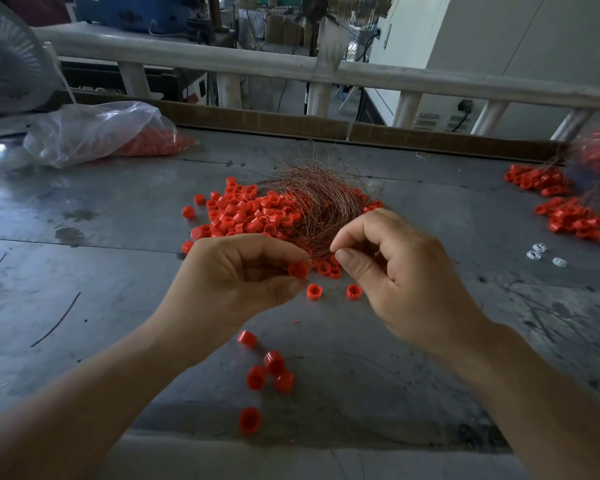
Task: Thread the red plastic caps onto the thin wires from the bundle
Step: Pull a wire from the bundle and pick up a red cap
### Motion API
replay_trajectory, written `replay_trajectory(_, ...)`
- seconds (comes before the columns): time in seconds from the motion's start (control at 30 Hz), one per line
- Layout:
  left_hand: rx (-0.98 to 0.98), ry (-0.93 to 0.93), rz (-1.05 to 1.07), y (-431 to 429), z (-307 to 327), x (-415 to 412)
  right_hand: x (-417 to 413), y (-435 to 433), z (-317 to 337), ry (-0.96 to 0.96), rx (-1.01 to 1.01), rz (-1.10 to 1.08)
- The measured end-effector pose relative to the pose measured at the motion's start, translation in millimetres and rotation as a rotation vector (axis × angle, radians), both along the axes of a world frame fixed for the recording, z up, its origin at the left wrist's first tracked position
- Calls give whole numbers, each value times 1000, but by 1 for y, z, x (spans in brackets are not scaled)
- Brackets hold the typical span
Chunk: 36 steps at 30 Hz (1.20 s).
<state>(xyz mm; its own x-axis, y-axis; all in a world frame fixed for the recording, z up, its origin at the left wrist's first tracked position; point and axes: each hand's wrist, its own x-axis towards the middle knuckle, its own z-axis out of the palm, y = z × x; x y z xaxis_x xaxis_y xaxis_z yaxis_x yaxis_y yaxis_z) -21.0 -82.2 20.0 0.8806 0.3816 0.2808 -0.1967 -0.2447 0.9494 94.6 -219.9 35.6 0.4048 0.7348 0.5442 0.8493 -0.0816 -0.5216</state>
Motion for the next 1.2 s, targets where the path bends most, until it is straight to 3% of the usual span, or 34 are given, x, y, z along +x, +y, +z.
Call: replay_trajectory(1.2,-214,-13,-89,2,0,-4,-4,0,-1,-31,-85,-6)
